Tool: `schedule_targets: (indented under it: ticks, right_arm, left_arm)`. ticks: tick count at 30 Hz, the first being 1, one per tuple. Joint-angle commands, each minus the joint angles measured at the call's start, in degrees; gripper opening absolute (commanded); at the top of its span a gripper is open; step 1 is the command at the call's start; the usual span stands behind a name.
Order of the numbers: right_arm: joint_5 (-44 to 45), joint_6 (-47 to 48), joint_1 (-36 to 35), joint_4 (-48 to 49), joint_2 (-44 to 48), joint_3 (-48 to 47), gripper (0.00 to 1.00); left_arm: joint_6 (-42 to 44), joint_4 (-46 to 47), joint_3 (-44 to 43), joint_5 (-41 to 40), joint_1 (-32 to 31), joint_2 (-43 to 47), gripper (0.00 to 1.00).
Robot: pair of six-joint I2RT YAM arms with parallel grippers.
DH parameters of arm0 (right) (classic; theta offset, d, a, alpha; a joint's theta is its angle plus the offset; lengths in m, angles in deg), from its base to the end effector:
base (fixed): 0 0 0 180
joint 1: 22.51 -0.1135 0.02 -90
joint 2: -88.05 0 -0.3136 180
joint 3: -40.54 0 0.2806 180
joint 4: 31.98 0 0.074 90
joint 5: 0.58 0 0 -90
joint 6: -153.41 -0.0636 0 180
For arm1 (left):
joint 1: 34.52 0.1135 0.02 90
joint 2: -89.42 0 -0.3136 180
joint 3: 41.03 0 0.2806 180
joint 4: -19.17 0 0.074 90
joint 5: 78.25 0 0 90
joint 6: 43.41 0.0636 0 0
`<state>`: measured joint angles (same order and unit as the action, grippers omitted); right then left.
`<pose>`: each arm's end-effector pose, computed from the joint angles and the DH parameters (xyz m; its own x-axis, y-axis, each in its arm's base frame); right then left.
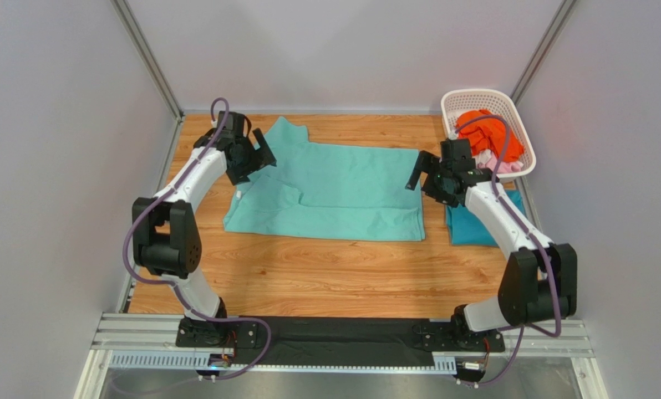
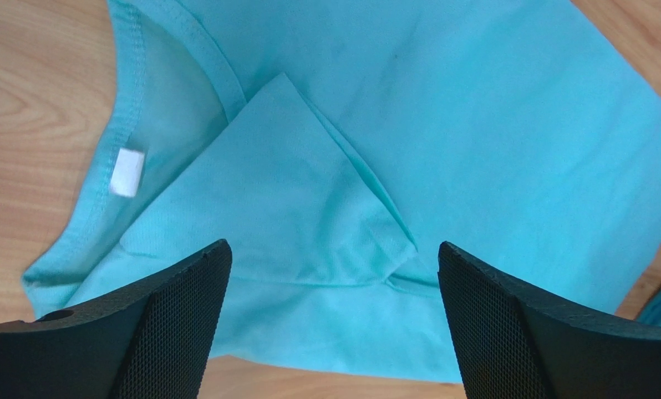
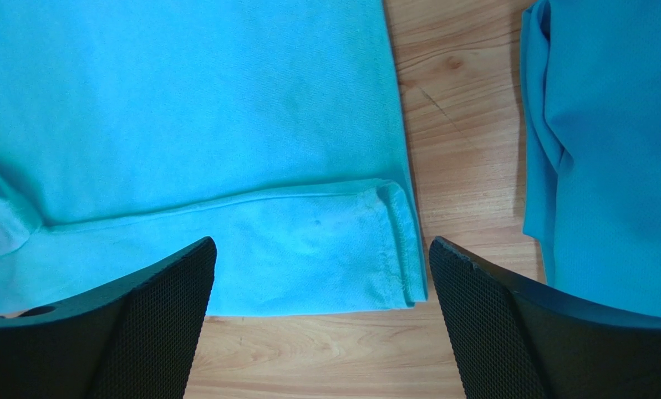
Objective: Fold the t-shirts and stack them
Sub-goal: Fold the tshirt
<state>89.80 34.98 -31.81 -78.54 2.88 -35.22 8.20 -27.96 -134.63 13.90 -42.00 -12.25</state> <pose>0.3429 0.0557 0.2661 -0.7944 0.3523 -0.4948 0.2505 0.9321 0.2616 0.4357 -0.0596 0.2683 -0.7321 -0.5298 -0.4282 -0.3870 0.8408 -0.3786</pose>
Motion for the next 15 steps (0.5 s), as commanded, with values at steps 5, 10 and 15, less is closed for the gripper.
schedule_targets:
  ticks: [5,10,15]
  right_arm:
    - [-11.18,3.72,-1.42,6.79,9.84,11.03,1.0]
    - [-12.25,6.89,-3.79,11.09,9.85,15.16,1.0]
    - [-13.92,7.16,-6.16,17.24,7.82,18.24,1.0]
  left_arm:
    - [1.65,7.44,14.33,9.51,-0.07,11.13,1.0]
    - [4.64,19.74,24.02,11.73,-0.25,16.06,1.0]
    - [4.55,20.11,26.85,11.55,-0.25,13.71,1.0]
